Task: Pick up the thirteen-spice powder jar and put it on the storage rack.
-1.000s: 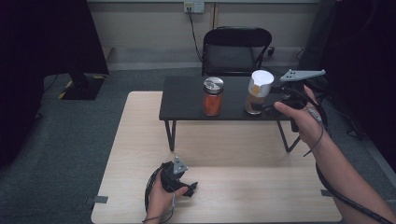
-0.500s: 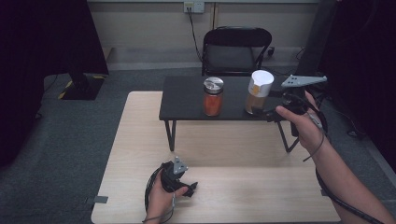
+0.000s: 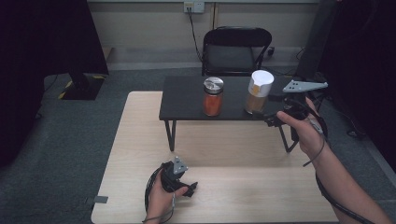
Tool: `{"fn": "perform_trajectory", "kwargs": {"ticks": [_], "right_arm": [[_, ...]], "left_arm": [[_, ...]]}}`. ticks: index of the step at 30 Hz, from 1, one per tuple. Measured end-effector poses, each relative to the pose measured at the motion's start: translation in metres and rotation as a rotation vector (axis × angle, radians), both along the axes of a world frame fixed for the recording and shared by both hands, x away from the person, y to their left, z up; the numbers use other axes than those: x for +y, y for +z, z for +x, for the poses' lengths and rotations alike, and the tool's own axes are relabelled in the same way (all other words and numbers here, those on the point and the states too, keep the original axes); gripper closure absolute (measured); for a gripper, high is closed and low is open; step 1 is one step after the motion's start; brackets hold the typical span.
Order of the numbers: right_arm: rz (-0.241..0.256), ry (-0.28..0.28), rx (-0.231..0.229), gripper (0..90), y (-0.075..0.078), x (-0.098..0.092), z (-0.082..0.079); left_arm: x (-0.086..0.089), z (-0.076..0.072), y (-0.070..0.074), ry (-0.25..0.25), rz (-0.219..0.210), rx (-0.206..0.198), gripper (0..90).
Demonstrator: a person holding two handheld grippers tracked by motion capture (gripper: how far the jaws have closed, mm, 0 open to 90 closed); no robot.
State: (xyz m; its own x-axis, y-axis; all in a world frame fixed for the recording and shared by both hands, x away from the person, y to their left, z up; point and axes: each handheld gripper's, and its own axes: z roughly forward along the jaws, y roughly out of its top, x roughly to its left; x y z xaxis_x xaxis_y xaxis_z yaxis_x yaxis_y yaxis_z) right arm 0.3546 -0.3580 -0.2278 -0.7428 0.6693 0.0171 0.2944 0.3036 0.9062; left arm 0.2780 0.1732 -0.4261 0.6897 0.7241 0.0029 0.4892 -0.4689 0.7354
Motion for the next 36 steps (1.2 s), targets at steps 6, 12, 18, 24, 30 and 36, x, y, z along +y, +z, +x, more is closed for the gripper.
{"fn": "perform_trajectory", "kwargs": {"ticks": [6,12,18,24,30,36], "right_arm": [[0.006,-0.004,-0.007,0.0,-0.004,-0.002,-0.003],[0.011,-0.008,-0.005,0.0,-0.011,-0.005,-0.005],[0.010,-0.009,-0.015,0.0,-0.013,-0.005,-0.009],[0.010,0.000,-0.026,0.0,-0.016,-0.005,-0.014],[0.013,0.003,-0.037,0.0,-0.020,-0.006,-0.019],[0.018,0.016,-0.035,0.0,-0.027,-0.008,-0.024]], "left_arm": [[0.000,0.000,0.000,0.000,0.000,0.000,0.0],[0.000,0.000,0.000,0.000,0.000,0.000,0.0],[0.000,0.000,0.000,-0.001,0.002,-0.001,0.0],[0.000,0.000,0.000,-0.001,0.002,-0.001,0.0],[0.000,0.000,0.000,-0.001,0.003,-0.001,0.0],[0.000,0.000,0.000,-0.002,0.003,-0.001,0.0]]}}
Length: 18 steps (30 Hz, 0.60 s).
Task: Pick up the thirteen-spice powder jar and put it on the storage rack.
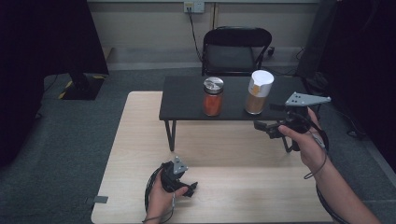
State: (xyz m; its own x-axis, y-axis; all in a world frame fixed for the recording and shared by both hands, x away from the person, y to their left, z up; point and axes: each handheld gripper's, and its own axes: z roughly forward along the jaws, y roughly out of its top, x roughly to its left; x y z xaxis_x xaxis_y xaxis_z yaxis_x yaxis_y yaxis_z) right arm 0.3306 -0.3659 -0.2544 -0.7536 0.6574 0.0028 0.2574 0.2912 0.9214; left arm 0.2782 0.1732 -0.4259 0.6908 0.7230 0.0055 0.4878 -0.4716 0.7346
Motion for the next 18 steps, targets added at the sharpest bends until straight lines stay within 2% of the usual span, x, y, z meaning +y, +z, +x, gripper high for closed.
{"fn": "perform_trajectory", "kwargs": {"ticks": [9,18], "right_arm": [[0.023,-0.003,0.005,0.0,-0.011,-0.005,-0.008],[0.016,0.002,-0.006,0.0,-0.017,-0.007,-0.014]], "left_arm": [[0.000,0.000,0.000,0.000,0.000,0.000,0.0],[0.000,0.000,0.000,0.000,0.000,0.000,0.0]]}}
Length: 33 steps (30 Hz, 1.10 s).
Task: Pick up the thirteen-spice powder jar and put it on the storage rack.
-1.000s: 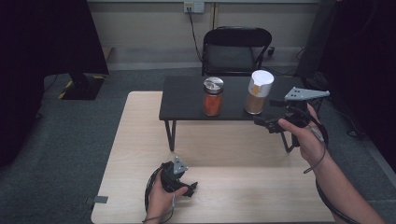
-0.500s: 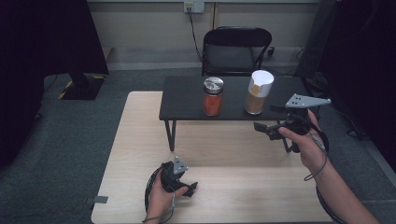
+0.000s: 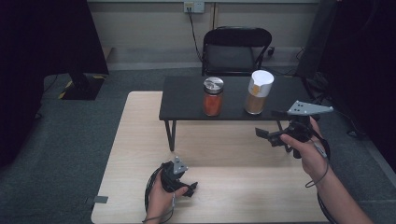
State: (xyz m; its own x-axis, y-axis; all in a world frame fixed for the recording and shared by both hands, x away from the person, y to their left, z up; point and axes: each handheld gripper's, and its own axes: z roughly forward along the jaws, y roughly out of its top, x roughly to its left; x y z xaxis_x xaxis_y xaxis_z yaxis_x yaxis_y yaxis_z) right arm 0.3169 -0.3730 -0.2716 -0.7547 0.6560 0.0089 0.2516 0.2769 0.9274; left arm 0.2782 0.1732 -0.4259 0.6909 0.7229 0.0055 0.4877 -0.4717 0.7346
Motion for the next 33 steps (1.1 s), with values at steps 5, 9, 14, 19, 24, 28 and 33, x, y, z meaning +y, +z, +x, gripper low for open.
{"fn": "perform_trajectory", "kwargs": {"ticks": [5,9,14,19,24,28,33], "right_arm": [[0.003,0.003,0.005,0.0,-0.006,0.000,-0.002],[0.009,0.009,0.009,0.0,-0.012,-0.001,-0.002],[0.018,0.014,0.010,0.0,-0.017,-0.002,-0.004],[0.020,0.015,0.011,0.0,-0.023,-0.002,-0.007],[0.033,0.024,0.019,0.0,-0.032,-0.004,-0.008],[0.038,0.028,0.027,0.0,-0.039,-0.006,-0.008],[0.046,0.023,0.035,0.0,-0.046,-0.010,-0.010]], "left_arm": [[0.000,0.000,0.000,0.000,0.000,0.000,0.0],[0.000,0.000,0.000,0.000,0.000,0.000,0.0],[0.000,0.000,0.000,0.000,0.000,0.000,0.0],[0.000,0.000,0.000,0.000,0.000,0.000,0.0],[0.000,0.000,0.000,0.000,0.000,0.000,0.0],[0.000,0.000,0.000,0.000,0.000,0.000,0.0],[0.000,0.000,0.000,0.000,0.000,0.000,0.0]]}}
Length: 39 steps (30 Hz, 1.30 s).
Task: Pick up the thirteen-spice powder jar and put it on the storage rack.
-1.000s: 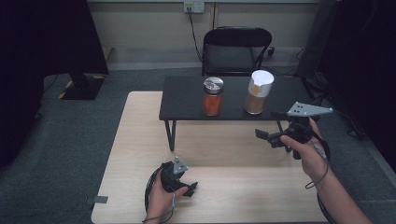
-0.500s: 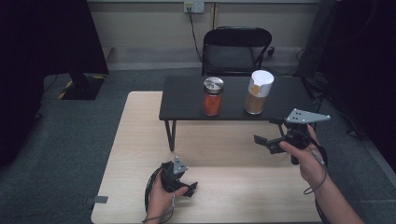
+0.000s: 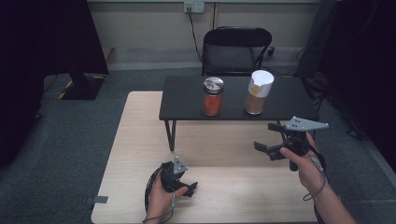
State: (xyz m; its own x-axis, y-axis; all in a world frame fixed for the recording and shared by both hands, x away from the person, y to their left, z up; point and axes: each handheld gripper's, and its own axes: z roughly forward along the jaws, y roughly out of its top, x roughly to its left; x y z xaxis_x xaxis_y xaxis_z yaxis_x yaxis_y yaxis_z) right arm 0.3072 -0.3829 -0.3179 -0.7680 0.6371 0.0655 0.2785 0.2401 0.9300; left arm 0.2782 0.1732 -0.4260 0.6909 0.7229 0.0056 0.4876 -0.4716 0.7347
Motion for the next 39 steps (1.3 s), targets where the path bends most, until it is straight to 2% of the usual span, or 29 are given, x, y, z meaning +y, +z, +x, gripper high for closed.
{"fn": "perform_trajectory", "kwargs": {"ticks": [3,13,19,39], "right_arm": [[-0.004,-0.011,0.001,0.0,-0.004,0.000,-0.002],[0.020,0.026,-0.002,0.0,-0.023,-0.005,-0.001],[0.018,0.046,0.001,0.0,-0.034,-0.006,-0.001],[0.012,0.042,0.027,0.0,-0.065,-0.019,-0.006]], "left_arm": [[0.000,0.000,0.000,0.000,0.000,0.000,0.0],[0.000,0.000,0.000,0.000,0.000,0.000,0.0],[0.000,0.000,0.000,0.000,0.000,0.000,0.0],[0.000,0.000,0.000,0.000,0.000,0.000,0.0]]}}
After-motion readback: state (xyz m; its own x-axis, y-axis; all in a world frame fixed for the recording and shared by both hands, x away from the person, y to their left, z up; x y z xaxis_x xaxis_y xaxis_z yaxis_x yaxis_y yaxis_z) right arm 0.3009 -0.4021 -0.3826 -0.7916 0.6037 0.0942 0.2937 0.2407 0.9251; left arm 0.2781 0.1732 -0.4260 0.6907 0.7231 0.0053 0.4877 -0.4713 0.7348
